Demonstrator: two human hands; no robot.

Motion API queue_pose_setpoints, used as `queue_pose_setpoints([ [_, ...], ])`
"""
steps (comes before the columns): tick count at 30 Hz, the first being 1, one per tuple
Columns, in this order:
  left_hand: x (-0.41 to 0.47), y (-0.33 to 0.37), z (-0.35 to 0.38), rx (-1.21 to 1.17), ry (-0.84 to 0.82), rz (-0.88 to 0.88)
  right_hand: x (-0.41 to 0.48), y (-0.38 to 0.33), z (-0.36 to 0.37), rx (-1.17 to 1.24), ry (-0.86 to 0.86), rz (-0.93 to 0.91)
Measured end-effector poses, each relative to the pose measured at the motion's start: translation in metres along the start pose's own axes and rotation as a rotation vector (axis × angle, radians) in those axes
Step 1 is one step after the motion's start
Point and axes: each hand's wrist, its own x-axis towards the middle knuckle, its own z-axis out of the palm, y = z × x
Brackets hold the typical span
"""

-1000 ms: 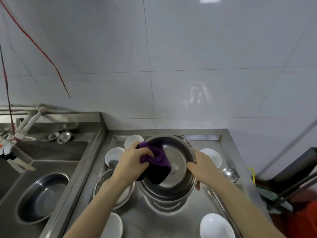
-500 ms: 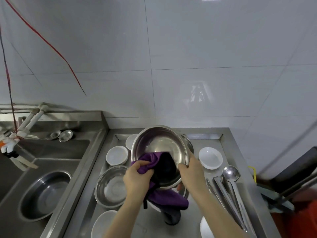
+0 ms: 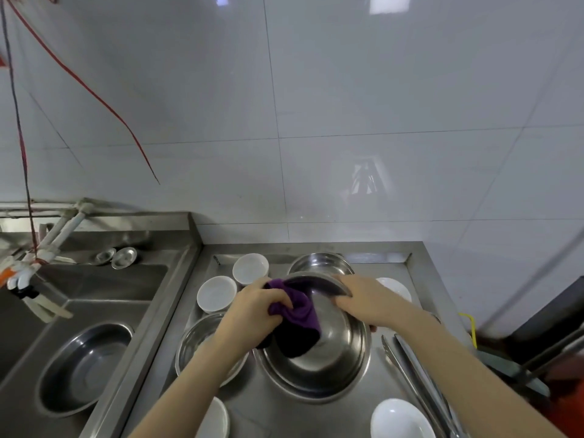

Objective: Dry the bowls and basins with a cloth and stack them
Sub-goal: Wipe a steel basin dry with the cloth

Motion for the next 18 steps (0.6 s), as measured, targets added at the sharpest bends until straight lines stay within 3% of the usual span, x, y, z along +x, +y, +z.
queue_pose_setpoints([
  [3, -0.001, -0.002, -0.007, -0.04, 0.028, -0.171, -0.011, 0.01, 0.018, -0.096, 0.367, -0.123],
  [6, -0.002, -0.005, -0.015, -0.096, 0.08, -0.273, -0.026, 0.016, 0.03, -0.251, 0.71, -0.412],
  [9, 0.001, -0.002, -0.019, -0.196, 0.104, -0.338, -0.032, 0.02, 0.047, -0.511, 0.589, -0.667],
  [12, 0.004, 0.002, -0.021, -0.362, 0.099, -0.424, -0.022, 0.03, 0.072, -0.751, 0.49, -0.741],
  [16, 0.002, -0.002, -0.025, -0.627, 0.052, -0.476, -0.011, 0.036, 0.074, -0.703, 0.574, -0.723],
  [18, -0.002, -0.009, -0.027, -0.696, 0.11, -0.524, -0.007, 0.04, 0.069, -0.584, 0.607, -0.684],
])
